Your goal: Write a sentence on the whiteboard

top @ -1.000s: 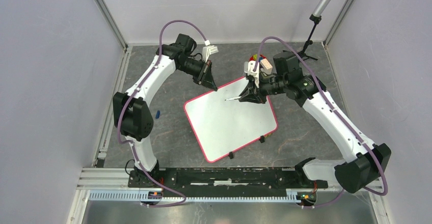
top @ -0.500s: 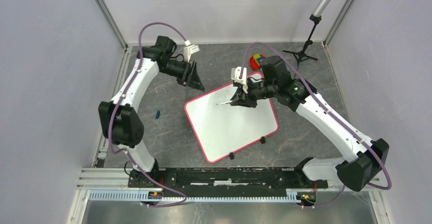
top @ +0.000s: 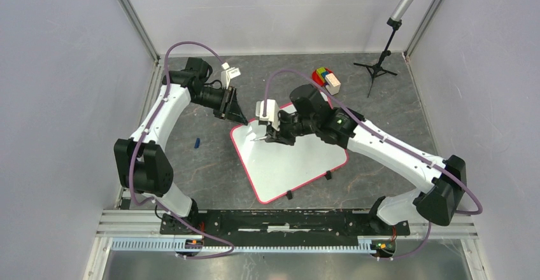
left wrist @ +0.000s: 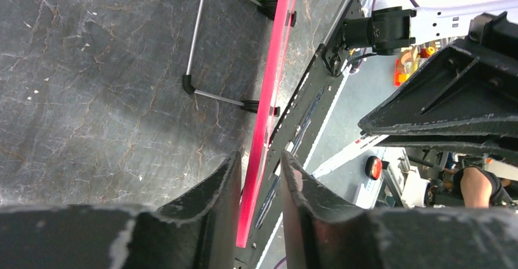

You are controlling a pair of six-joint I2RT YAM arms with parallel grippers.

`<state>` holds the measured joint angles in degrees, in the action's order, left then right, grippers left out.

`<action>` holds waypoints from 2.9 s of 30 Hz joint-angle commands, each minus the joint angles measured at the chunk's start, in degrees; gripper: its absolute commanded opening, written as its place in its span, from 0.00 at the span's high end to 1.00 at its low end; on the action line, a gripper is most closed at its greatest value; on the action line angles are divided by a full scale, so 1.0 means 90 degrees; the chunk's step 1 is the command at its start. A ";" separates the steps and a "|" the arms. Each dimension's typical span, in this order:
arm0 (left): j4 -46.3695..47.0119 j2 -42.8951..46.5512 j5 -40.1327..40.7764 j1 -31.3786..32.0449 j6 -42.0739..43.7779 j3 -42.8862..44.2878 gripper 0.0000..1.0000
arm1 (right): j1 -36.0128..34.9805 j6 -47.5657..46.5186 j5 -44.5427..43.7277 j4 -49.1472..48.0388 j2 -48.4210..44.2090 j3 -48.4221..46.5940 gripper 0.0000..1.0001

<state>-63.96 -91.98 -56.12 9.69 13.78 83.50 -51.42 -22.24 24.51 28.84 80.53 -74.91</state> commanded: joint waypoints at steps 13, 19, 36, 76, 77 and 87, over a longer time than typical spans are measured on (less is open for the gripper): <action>0.0075 0.0095 -0.0288 -0.0027 0.0141 0.0016 0.88 | -0.0454 0.0452 -0.1195 -0.0529 0.0344 -0.0462 1.00; 0.0071 0.0074 -0.0317 -0.0031 0.0152 0.0020 0.95 | -0.0474 0.0479 -0.1218 -0.0547 0.0309 -0.0446 1.00; 0.0076 0.0140 -0.0386 -0.0022 0.0182 -0.0020 0.98 | -0.0548 0.0469 -0.1654 -0.0597 0.0505 -0.0525 1.00; 0.0075 0.0131 -0.0376 -0.0022 0.0291 -0.0039 0.98 | -0.0900 0.0089 -0.1763 -0.0267 0.0370 0.0072 1.00; 0.0073 0.0141 -0.0376 -0.0022 0.0294 -0.0040 0.98 | -0.0900 0.0071 -0.1799 -0.0249 0.0350 0.0064 1.00; 0.0073 0.0143 -0.0400 -0.0022 0.0300 -0.0040 0.98 | -0.0892 -0.0048 -0.1860 0.0009 0.0293 -0.0496 1.00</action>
<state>-63.13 -92.01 -57.21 9.50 14.28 83.07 -59.61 -21.54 8.95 28.08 85.08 -75.13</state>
